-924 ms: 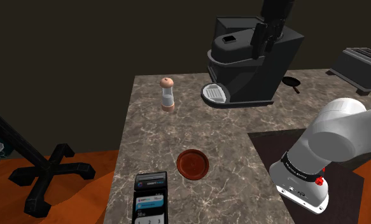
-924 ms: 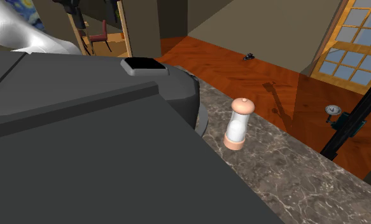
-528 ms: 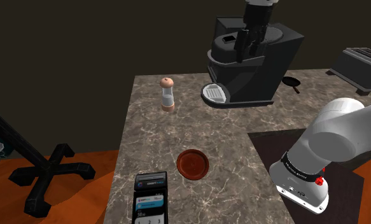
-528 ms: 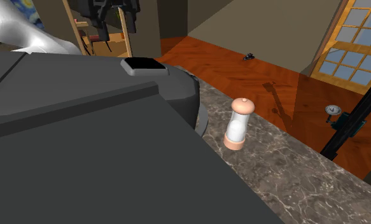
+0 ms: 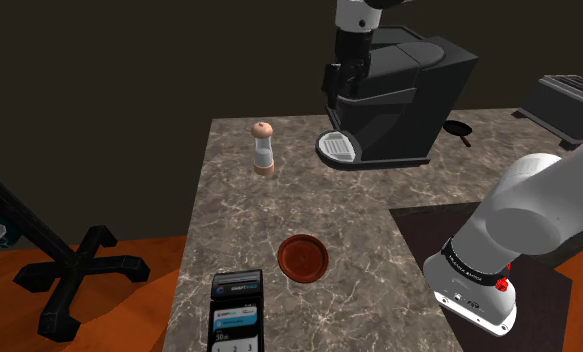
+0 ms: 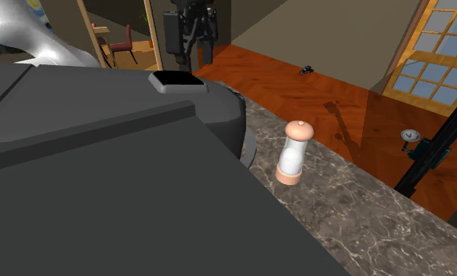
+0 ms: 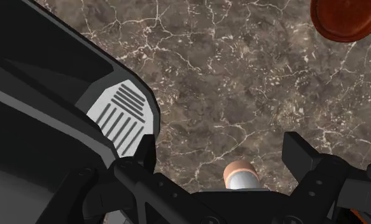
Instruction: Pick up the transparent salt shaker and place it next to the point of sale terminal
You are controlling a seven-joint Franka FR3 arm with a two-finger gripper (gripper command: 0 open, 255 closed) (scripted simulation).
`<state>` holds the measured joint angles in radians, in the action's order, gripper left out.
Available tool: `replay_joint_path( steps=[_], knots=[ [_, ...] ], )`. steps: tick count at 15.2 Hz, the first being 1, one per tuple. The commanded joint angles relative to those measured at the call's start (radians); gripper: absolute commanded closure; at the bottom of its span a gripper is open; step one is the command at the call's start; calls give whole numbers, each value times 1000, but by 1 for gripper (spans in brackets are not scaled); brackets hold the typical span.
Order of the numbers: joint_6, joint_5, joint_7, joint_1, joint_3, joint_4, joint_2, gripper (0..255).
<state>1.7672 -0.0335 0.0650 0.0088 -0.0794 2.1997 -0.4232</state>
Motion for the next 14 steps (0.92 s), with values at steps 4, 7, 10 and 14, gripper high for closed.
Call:
replay_joint_path(
  steps=[4,7,10,14],
  knots=[
    [102,10,24,8,-28,-92,178,0],
    [148,23,40,14,-42,-160,286,0],
    [184,40,57,21,-54,-241,395,0],
    [214,68,80,35,-66,-368,544,0]
  ],
)
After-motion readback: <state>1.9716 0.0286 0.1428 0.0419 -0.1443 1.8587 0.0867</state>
